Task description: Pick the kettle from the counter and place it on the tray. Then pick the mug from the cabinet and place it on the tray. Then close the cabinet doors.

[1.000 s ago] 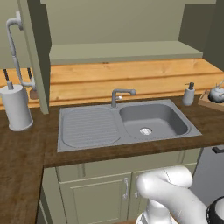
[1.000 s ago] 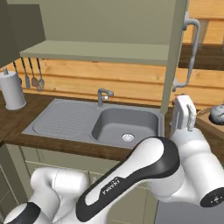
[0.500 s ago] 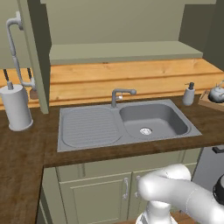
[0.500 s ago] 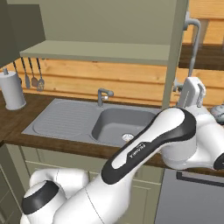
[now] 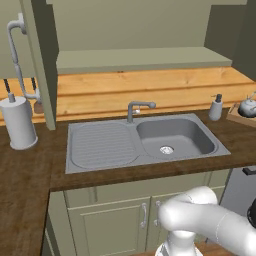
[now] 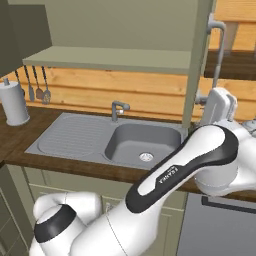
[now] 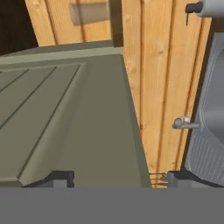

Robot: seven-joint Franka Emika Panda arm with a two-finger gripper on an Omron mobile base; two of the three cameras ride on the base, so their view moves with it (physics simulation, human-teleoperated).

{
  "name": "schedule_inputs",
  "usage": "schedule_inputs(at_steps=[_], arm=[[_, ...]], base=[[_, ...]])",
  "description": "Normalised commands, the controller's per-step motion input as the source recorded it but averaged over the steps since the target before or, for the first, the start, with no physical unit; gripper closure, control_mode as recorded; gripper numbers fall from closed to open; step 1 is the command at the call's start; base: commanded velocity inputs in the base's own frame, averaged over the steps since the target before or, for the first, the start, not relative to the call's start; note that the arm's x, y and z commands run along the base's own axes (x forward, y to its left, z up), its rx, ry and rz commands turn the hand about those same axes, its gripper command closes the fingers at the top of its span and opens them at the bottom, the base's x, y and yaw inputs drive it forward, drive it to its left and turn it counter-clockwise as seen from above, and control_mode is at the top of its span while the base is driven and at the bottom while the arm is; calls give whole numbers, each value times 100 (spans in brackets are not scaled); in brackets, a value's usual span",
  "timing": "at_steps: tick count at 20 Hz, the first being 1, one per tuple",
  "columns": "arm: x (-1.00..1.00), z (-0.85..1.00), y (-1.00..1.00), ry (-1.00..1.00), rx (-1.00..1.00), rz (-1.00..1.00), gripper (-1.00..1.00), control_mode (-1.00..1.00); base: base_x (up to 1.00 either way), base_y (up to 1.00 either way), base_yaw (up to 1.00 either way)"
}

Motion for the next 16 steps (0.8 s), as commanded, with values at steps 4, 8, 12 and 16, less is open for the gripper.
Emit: schedule_inputs(at_steps=[4,8,12,16], arm=[[11,1,100,2,0,0,-100,-100],[14,0,100,1,0,0,-100,-100],[44,1,100,2,0,0,-100,-100],[67,6,94,4,0,0,-100,-100]], base=[[0,0,0],[0,0,0],[0,0,0],[0,0,0]])
